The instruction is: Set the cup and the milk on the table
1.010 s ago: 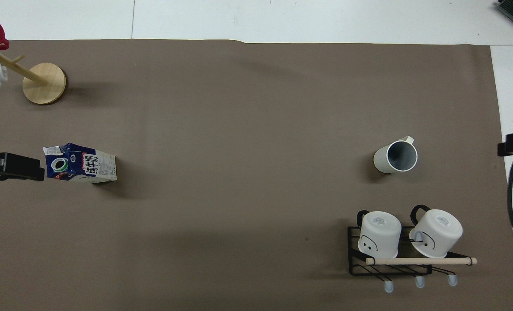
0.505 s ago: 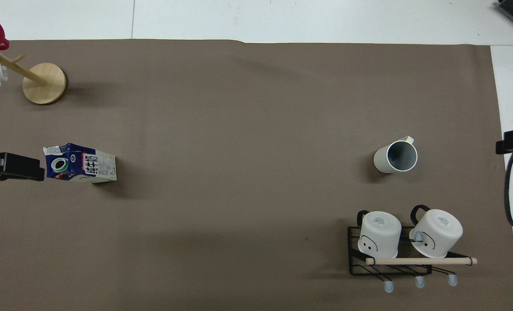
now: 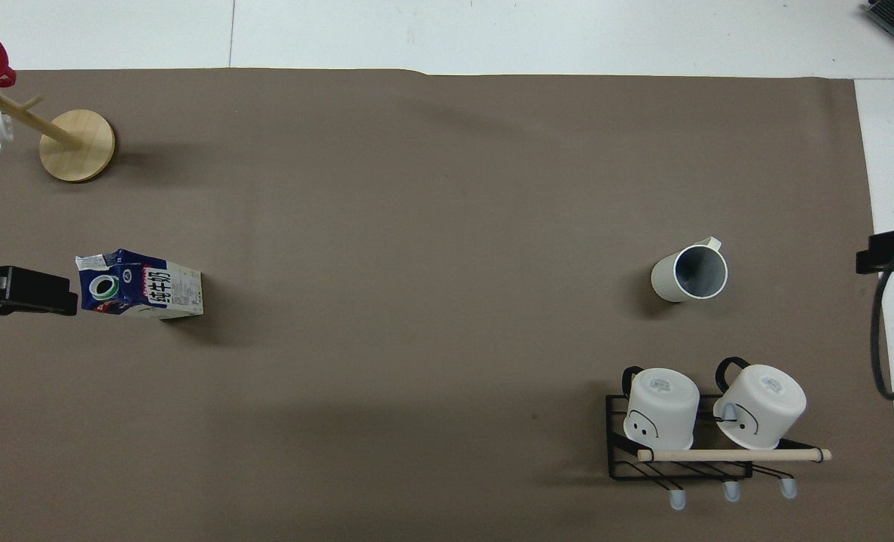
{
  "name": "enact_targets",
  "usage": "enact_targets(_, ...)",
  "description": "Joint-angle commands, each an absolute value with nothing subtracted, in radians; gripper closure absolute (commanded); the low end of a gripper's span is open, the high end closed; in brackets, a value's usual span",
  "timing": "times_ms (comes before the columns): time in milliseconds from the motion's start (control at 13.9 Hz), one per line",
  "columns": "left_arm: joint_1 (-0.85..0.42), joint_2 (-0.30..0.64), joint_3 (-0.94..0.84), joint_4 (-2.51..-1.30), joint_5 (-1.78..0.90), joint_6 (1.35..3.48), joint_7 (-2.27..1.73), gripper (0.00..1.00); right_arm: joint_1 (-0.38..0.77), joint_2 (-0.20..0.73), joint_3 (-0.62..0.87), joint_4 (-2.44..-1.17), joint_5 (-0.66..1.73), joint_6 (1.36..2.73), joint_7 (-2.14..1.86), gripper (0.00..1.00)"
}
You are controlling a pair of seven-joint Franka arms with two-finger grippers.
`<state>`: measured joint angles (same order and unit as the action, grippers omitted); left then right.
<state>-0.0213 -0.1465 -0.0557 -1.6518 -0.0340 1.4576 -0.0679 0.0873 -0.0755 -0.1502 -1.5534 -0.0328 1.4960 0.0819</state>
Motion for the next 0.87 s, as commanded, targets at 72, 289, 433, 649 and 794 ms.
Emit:
enact_targets(72,-0.029,-0.143,-0.051,-1.634,-0.021,1.436,-0.077,0.0,0.086,-0.107,-0.146,-1.594,-0.015,1.522,0.091,0.0)
enact_targets(289,-0.029,-0.143,-0.051,-1.634,-0.021,1.436,-0.077,0.0,0.09,-0.104,-0.144,-1.6,-0.018,1.56,0.091,0.0)
enact_targets(433,-0.028,-0.143,-0.051,-1.634,-0.021,1.436,-0.077,0.0,0.097,-0.107,-0.144,-1.609,-0.017,1.566,0.092,0.0)
enact_targets(649,-0.029,-0.143,-0.051,-1.634,-0.021,1.436,-0.077,0.0,0.097,-0.107,-0.146,-1.609,-0.018,1.559,0.091,0.0)
enact_targets(794,-0.028,-0.143,-0.051,-1.634,-0.021,1.436,-0.077,0.0,0.097,-0.107,-0.146,-1.609,-0.018,1.56,0.091,0.0)
